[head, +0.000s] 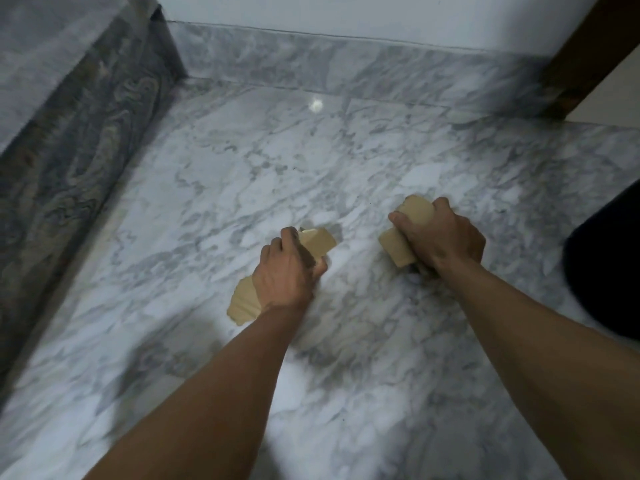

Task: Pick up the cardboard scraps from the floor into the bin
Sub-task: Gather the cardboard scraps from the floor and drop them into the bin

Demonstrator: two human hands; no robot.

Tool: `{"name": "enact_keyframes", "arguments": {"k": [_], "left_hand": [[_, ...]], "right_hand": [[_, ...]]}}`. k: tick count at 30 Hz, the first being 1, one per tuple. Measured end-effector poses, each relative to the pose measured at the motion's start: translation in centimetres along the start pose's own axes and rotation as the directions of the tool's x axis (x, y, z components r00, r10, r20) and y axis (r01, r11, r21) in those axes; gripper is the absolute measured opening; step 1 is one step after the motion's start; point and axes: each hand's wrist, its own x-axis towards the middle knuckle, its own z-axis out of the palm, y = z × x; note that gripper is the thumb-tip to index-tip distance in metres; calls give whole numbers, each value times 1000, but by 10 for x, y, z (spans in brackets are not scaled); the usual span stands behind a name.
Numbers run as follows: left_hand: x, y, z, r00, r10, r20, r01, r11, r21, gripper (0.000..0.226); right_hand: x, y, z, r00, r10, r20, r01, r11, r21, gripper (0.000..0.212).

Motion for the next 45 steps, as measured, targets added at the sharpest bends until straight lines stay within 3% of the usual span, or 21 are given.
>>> {"name": "enact_keyframes", "arguments": {"k": [8, 13, 20, 28, 35, 41, 45], "left_hand": [[-3, 5, -5, 999, -5, 36, 5, 1000, -2, 59], [5, 7, -13, 995, 81, 53, -81, 997, 6, 59], [-20, 17, -14, 993, 91, 72, -98, 991, 96, 69], [-46, 18, 5, 999, 17, 42, -15, 999, -49, 64], [-29, 22, -9, 995, 62, 80, -57, 997, -59, 67], [31, 84, -57, 960, 253, 123, -247, 967, -59, 68], [65, 151, -99, 898, 429, 93, -426, 903, -55, 78]], "right_hand": [[-7, 7, -3, 1000, -15, 19, 14, 998, 66, 71], [-7, 14, -11, 1000, -22, 3, 22, 999, 47, 76], [-12, 30, -24, 1000, 13, -26, -12, 999, 43, 82], [-8, 31, -12, 1000, 25, -18, -23, 995, 102, 80], [-6, 30, -26, 999, -42, 13, 42, 999, 31, 85], [-6, 25, -90, 994, -106, 3, 106, 994, -9, 69], [-11, 23, -151, 986, -150, -72, 149, 988, -30, 61]]}}
